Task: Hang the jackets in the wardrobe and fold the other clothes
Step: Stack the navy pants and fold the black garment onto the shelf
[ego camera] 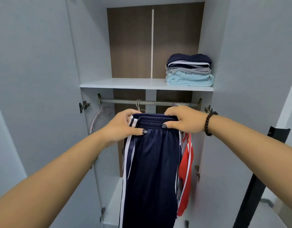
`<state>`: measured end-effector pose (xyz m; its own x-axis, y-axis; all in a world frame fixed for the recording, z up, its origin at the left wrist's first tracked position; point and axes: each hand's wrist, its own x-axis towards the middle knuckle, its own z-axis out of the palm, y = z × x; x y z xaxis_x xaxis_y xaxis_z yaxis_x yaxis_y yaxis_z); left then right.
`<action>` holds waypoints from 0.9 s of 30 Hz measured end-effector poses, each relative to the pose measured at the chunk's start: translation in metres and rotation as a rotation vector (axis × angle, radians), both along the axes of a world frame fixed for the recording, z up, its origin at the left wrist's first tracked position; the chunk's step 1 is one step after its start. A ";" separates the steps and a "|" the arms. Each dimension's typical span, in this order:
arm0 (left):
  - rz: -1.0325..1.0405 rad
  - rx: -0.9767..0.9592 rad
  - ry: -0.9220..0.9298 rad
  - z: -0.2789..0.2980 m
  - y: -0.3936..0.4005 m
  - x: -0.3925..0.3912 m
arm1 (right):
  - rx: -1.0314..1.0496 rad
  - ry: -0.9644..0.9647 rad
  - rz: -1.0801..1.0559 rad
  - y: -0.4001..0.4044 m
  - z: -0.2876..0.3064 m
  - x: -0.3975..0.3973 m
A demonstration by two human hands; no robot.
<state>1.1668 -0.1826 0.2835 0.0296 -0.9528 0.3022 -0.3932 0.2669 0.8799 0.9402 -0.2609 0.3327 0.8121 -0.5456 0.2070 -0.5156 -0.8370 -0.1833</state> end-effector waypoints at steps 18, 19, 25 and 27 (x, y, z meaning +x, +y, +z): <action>0.297 -0.056 0.153 -0.074 0.066 0.018 | -0.080 0.103 0.211 0.043 -0.046 0.086; 0.274 -0.037 0.214 -0.082 0.072 0.022 | -0.070 0.092 0.226 0.047 -0.045 0.090; 0.205 0.150 0.351 -0.140 0.103 0.030 | -0.049 0.040 0.215 0.080 -0.022 0.104; 0.201 0.220 0.361 -0.159 0.114 0.030 | -0.034 0.001 0.200 0.093 -0.010 0.104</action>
